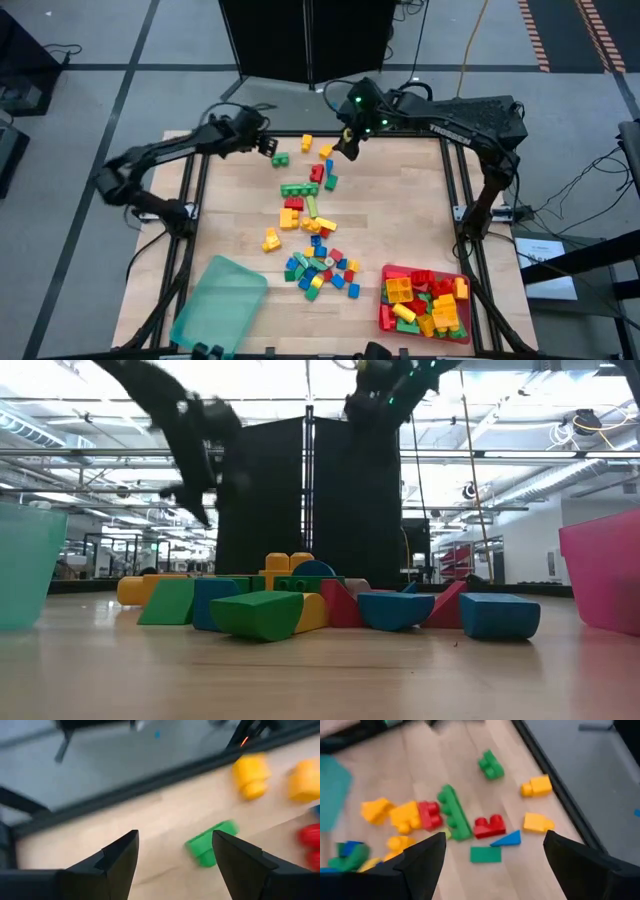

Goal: Sort blocks by size
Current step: Put the 1-stud yellow game piece into the pink bin

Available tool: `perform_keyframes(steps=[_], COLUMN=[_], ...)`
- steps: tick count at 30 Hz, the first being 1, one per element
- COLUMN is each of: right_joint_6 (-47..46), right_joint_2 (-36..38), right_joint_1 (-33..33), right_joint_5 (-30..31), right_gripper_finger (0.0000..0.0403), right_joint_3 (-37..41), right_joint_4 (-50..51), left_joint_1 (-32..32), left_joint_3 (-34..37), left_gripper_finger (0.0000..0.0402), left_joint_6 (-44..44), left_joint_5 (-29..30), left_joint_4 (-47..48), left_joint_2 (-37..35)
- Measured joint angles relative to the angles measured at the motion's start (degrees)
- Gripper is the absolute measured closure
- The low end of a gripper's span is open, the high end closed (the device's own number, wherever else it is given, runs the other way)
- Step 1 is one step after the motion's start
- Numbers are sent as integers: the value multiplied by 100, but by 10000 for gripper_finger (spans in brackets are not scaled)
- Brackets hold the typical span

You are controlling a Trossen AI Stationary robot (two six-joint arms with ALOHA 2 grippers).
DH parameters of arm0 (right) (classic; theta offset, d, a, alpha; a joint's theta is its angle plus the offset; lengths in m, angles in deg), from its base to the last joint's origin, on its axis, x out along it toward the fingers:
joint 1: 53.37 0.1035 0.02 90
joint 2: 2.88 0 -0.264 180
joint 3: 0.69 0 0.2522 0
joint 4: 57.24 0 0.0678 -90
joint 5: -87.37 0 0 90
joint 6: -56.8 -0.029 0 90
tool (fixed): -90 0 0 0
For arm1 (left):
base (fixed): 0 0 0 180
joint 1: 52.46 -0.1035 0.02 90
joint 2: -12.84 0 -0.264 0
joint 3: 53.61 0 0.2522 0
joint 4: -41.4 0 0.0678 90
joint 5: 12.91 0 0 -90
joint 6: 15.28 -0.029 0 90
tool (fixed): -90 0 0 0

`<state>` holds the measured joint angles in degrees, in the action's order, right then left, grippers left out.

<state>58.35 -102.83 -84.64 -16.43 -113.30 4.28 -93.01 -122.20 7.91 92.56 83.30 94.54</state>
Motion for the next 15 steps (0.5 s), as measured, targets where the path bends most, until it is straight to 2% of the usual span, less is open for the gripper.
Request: perform_keyframes(steps=[5,11,15], right_joint_6=[22,1,-109], right_joint_2=[395,966,1292], right_joint_1=[-21,-12,-15], right_joint_5=[24,19,39], right_gripper_finger=[76,76,76], right_joint_3=[-238,-286,-286], right_joint_4=[140,136,143], left_joint_1=[-70,208,392], left_joint_3=[156,146,121], left_gripper_finger=[146,146,146], left_joint_6=[309,624,1072], left_joint_5=[-83,-515,-1055], left_joint_4=[-195,-813,-995], left_joint_2=[755,1328,1706])
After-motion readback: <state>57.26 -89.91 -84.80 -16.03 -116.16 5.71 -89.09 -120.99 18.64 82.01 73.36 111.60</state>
